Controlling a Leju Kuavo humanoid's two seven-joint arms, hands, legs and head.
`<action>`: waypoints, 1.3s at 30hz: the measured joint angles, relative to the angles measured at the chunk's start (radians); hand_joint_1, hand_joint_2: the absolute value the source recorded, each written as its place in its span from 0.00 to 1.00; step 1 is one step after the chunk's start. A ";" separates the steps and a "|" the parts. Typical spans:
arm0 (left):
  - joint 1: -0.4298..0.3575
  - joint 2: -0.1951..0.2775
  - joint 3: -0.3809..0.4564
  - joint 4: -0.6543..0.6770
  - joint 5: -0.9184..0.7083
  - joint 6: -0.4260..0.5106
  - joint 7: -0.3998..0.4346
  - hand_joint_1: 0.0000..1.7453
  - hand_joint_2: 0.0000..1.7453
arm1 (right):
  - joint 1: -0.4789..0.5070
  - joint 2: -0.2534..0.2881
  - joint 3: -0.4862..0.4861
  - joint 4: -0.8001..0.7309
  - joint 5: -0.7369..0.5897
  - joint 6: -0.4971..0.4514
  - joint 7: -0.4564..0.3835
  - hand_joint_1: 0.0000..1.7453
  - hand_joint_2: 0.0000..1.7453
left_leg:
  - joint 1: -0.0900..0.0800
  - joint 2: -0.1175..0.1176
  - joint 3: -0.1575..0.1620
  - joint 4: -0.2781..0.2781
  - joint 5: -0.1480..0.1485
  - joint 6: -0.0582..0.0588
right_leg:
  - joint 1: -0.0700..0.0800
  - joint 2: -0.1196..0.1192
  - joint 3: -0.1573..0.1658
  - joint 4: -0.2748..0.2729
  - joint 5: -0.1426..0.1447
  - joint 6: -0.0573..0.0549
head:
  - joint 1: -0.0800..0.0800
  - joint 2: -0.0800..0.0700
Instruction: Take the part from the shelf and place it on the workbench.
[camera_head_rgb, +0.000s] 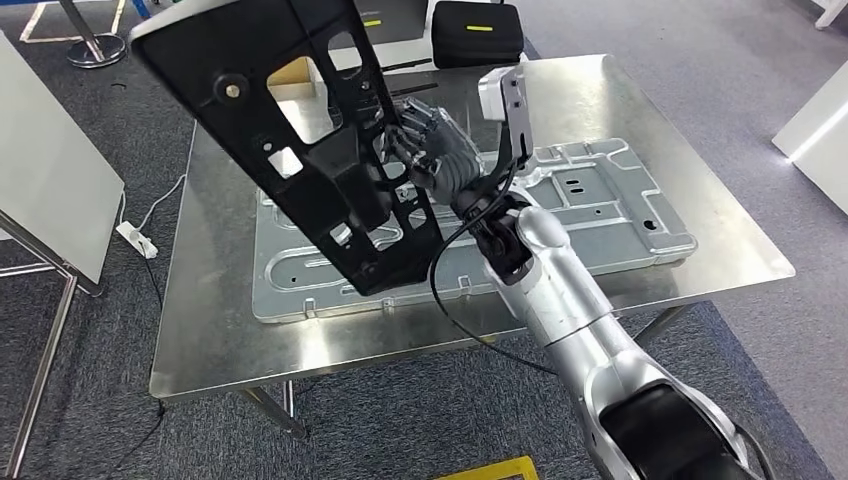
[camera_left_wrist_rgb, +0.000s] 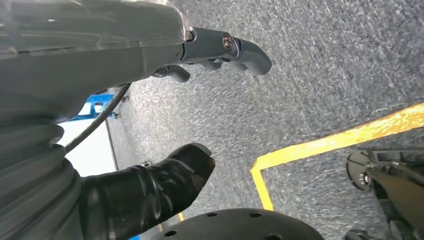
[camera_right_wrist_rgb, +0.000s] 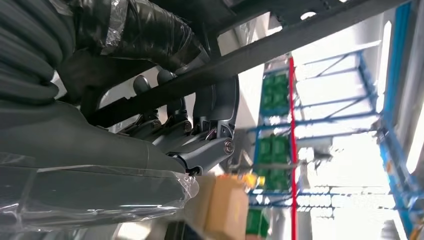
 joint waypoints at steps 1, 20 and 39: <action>-0.002 0.000 -0.004 0.000 -0.001 -0.001 0.001 0.00 1.00 | -0.025 0.000 -0.007 0.023 0.000 -0.010 0.002 1.00 1.00 | -0.001 -0.003 0.001 0.000 0.000 -0.001 | 0.001 0.001 0.026 -0.064 0.040 -0.006 | 0.000 0.000; -0.014 -0.003 -0.036 0.000 -0.007 -0.002 0.012 0.00 1.00 | -0.305 0.023 -0.074 0.244 0.213 -0.261 -0.011 1.00 1.00 | 0.003 0.011 -0.021 0.017 0.003 -0.043 | 0.006 0.001 0.119 -0.248 0.090 -0.029 | -0.001 0.000; -0.046 -0.028 -0.102 0.000 -0.043 -0.022 0.052 0.00 1.00 | -0.151 0.057 0.026 0.237 2.041 -0.953 0.327 1.00 1.00 | 0.005 0.005 -0.011 0.013 -0.012 -0.043 | 0.008 0.007 0.104 -0.260 0.116 -0.036 | -0.001 0.000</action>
